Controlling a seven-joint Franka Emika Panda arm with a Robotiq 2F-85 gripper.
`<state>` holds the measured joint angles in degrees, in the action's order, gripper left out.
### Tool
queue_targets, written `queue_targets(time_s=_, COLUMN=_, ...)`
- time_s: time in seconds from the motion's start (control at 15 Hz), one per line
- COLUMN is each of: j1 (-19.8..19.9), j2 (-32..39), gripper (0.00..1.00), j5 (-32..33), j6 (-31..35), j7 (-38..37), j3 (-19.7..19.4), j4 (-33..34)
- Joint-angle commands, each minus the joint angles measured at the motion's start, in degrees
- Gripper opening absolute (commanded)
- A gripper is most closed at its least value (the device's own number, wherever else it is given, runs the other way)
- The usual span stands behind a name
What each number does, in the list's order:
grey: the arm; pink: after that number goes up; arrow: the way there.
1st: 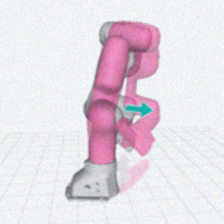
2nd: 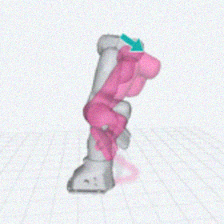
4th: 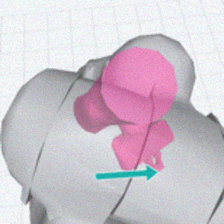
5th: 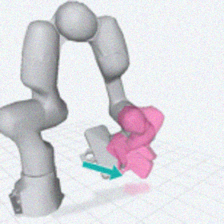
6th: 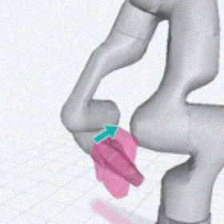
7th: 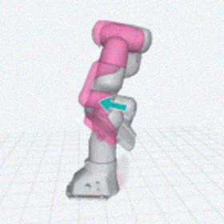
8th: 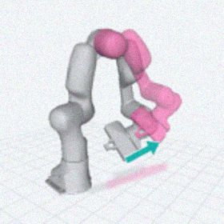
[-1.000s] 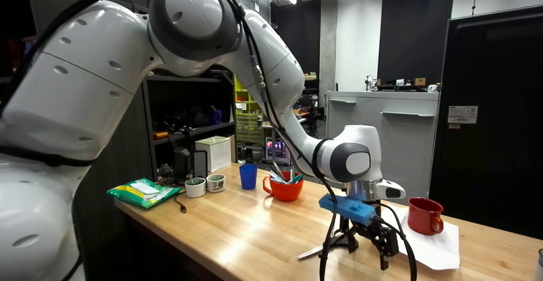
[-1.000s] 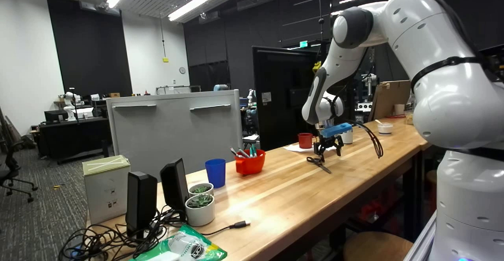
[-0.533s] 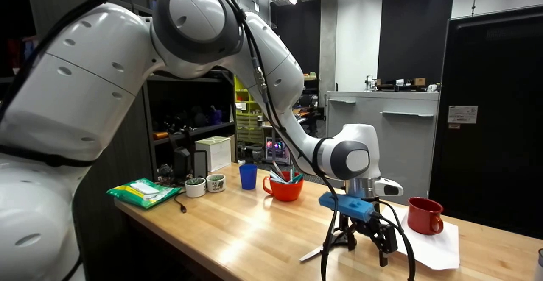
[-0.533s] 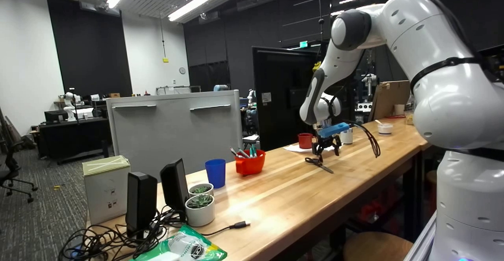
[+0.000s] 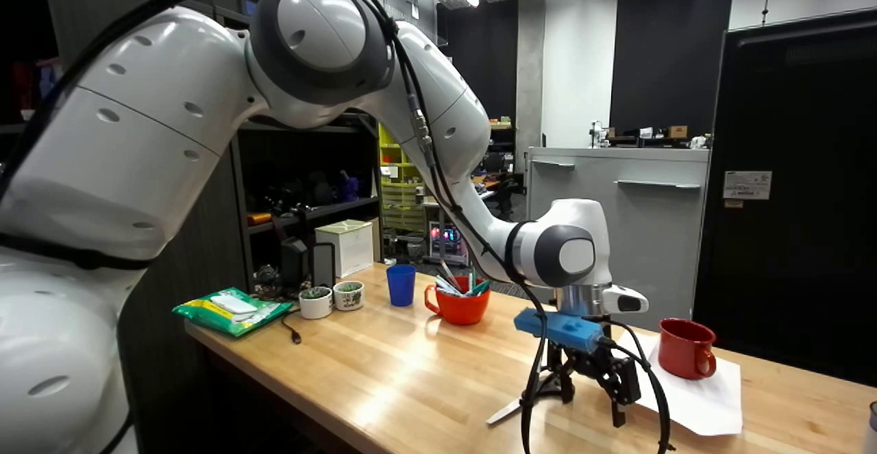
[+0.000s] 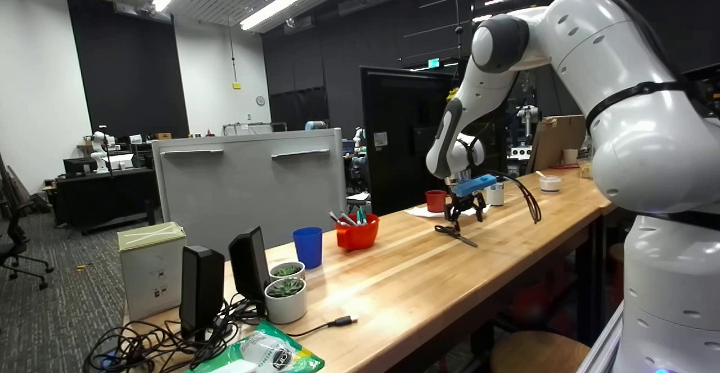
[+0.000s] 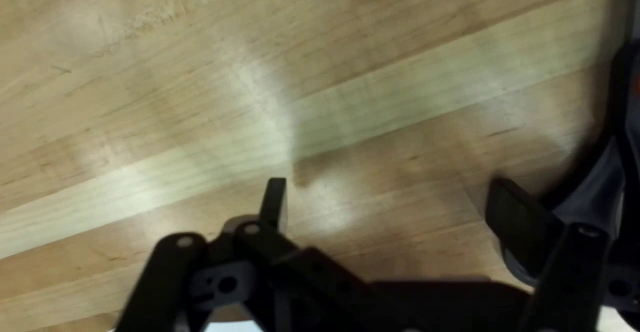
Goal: Move the black pair of scissors to the right and turn it in the opposite direction
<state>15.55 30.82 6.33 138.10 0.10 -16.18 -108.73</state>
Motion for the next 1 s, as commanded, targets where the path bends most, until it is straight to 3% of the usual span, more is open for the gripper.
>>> queue_targets(time_s=0.0, j1=-1.33, j2=3.01, gripper=1.00, j5=1.12, j6=0.15, j7=-3.01, j3=0.34, j4=1.61)
queue_targets(time_s=0.93, j1=-2.47, j2=3.67, gripper=1.00, j5=1.21, j6=-0.49, j7=-3.70, j3=0.74, j4=2.67)
